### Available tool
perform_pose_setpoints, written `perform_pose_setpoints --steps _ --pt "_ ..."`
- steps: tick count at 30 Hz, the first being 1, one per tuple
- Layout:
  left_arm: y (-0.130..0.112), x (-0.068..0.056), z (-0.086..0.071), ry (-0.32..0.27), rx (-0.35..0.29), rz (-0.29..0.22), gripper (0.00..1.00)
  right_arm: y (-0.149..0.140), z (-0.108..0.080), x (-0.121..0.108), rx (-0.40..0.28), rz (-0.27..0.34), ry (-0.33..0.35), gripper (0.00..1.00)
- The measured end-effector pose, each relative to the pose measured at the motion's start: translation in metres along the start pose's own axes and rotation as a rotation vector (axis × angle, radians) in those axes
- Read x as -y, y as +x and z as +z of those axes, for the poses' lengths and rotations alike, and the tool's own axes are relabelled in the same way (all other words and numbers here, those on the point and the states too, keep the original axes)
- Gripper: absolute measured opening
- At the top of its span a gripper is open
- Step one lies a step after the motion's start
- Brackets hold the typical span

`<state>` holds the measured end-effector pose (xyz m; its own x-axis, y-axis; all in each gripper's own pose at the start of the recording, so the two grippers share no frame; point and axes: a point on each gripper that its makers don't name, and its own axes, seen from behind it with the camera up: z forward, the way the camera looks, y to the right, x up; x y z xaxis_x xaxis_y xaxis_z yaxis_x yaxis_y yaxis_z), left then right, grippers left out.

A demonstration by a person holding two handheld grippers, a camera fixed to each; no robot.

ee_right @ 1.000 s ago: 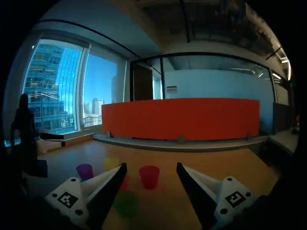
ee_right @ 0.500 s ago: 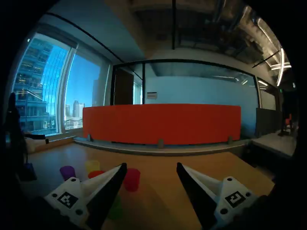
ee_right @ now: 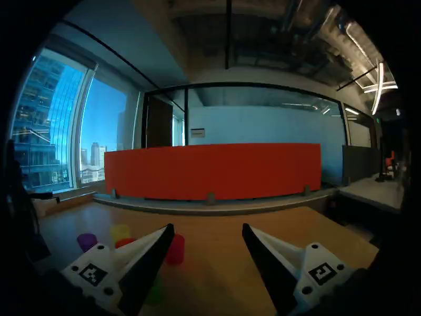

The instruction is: Pour water

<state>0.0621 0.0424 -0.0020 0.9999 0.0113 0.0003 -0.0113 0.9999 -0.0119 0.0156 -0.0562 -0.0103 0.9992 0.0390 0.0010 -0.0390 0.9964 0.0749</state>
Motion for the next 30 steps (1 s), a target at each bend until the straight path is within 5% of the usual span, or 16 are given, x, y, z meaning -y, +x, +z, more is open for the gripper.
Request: perform_pose_setpoints --steps 14,30 --pt "-0.022 0.009 -0.002 0.039 -0.017 0.057 0.96 -0.002 -0.001 -0.008 0.010 -0.019 -0.019 1.00" --pt "-0.065 0.022 -0.005 0.030 0.019 0.037 0.96 -0.007 -0.003 -0.010 0.029 0.008 -0.027 1.00"
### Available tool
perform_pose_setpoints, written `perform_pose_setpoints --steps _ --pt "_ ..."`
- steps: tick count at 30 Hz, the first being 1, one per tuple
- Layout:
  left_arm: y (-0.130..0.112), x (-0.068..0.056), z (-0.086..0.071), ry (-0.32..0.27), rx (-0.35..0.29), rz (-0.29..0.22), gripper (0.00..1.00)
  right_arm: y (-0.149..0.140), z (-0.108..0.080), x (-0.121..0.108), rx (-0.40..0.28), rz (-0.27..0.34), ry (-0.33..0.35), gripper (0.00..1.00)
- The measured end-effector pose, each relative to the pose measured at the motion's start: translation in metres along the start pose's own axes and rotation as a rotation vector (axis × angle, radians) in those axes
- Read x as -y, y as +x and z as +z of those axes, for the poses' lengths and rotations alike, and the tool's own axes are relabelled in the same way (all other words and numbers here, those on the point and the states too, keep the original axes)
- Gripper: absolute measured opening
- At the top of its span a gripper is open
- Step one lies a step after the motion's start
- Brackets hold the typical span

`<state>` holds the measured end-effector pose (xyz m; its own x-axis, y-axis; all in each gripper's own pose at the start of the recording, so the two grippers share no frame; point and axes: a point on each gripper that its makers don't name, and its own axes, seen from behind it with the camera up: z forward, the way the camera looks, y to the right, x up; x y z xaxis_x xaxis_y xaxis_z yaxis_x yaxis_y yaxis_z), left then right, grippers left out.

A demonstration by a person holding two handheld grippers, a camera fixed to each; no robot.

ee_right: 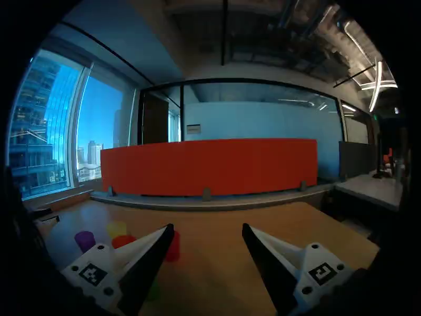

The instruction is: Pour water

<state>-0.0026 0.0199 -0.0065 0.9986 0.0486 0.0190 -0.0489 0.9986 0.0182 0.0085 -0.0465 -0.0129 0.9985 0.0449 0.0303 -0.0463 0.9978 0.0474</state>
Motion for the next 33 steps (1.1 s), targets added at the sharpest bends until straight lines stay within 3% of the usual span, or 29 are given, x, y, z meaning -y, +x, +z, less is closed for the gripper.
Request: perform_pose_setpoints --steps 17,33 --pt "-0.011 0.006 0.004 -0.023 0.002 -0.064 0.96 0.000 -0.001 0.000 0.006 -0.013 0.003 1.00" --pt "-0.009 0.005 0.002 -0.031 -0.016 -0.064 0.96 -0.004 0.000 0.003 0.009 0.000 0.008 1.00"
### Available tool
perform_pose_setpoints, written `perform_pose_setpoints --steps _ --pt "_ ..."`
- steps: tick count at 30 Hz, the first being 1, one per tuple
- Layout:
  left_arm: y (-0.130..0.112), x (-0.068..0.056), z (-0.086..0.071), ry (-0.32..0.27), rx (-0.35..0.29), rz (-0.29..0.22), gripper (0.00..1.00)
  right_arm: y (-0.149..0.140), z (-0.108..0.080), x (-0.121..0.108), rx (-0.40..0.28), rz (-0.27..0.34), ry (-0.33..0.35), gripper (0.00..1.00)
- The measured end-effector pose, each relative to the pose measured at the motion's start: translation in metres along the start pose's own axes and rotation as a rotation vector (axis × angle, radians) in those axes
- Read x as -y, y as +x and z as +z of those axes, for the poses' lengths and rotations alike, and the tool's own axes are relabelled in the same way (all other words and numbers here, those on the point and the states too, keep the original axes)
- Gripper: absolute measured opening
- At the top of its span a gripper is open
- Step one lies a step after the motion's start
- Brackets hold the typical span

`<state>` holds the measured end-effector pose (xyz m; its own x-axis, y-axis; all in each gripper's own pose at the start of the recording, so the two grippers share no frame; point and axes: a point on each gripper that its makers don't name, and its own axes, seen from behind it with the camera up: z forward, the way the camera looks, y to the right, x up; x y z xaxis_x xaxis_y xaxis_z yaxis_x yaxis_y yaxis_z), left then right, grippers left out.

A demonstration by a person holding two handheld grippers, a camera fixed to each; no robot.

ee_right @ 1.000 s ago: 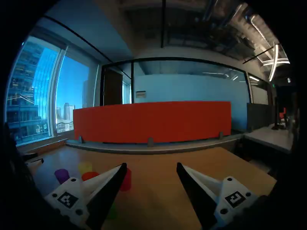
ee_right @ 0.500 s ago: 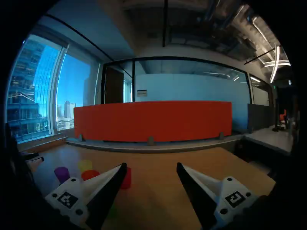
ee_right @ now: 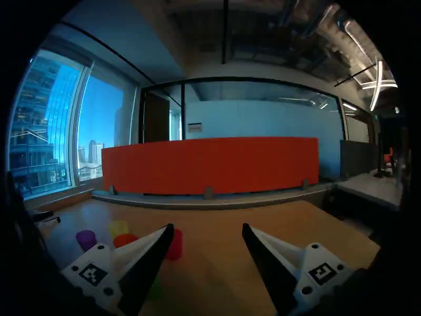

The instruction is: Pour water

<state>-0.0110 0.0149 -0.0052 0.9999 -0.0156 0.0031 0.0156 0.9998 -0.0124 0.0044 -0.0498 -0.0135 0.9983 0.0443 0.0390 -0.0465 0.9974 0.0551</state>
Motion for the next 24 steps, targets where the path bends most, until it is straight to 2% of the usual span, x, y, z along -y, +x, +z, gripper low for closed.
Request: perform_pose_setpoints --steps 8,24 --pt "0.000 -0.001 -0.001 -0.001 0.000 0.001 0.96 0.000 -0.001 -0.002 -0.004 -0.002 -0.003 1.00" --pt "0.000 0.000 -0.002 0.000 0.000 0.001 0.96 0.006 -0.006 -0.013 -0.066 -0.007 0.000 1.00"
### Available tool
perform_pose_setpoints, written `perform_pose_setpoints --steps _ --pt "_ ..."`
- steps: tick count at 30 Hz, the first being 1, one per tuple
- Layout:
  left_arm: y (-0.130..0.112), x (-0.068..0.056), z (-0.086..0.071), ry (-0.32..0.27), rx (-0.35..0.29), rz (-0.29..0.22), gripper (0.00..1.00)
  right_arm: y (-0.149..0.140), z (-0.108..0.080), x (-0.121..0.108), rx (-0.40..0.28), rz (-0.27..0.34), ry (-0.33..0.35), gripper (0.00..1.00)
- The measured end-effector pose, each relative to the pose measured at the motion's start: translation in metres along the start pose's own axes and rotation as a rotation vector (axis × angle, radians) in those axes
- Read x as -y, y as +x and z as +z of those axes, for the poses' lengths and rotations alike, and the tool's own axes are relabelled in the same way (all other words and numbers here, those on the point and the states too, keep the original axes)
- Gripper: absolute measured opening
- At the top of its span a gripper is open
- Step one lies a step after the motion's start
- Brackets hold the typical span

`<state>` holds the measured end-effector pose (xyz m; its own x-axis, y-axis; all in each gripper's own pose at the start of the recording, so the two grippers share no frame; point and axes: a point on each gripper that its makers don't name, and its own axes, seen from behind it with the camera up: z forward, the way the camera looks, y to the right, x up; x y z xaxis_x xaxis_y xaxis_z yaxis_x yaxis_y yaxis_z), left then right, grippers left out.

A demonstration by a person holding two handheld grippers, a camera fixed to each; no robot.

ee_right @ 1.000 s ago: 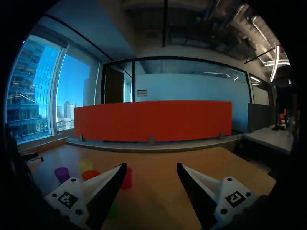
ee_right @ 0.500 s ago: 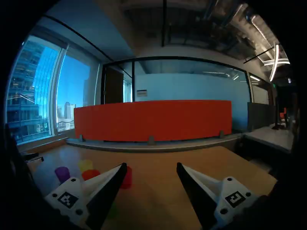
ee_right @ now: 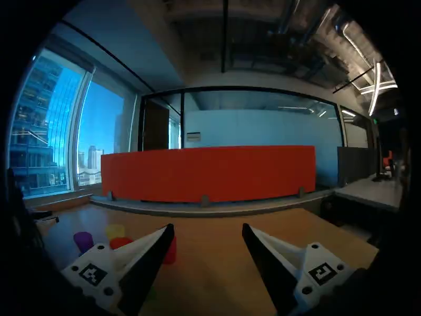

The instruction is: Pour water

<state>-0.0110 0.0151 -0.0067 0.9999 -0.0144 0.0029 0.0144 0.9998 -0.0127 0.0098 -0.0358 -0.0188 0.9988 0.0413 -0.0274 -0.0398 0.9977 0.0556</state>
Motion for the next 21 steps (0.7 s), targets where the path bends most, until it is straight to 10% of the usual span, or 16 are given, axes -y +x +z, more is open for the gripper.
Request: perform_pose_setpoints --steps 21 --pt "0.000 0.001 0.000 0.000 0.000 0.000 0.96 -0.032 0.002 -0.022 -0.050 -0.013 -0.032 1.00"
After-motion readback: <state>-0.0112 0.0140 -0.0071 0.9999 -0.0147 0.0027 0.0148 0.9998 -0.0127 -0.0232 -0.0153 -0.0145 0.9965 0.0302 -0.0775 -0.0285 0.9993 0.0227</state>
